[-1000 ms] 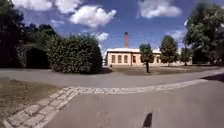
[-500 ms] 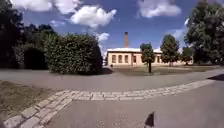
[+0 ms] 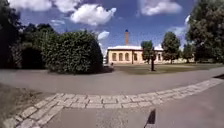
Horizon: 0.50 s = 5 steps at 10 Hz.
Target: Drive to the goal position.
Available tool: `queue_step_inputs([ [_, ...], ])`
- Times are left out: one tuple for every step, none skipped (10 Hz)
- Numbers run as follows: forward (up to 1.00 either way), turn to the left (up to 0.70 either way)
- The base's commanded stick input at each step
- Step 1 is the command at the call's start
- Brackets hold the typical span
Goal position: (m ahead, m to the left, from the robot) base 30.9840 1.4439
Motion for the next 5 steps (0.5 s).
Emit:
queue_step_inputs([
  [0.85,0.0],
  [0.85,0.0],
  [0.85,0.0],
  [0.85,0.0],
  [0.85,0.0],
])
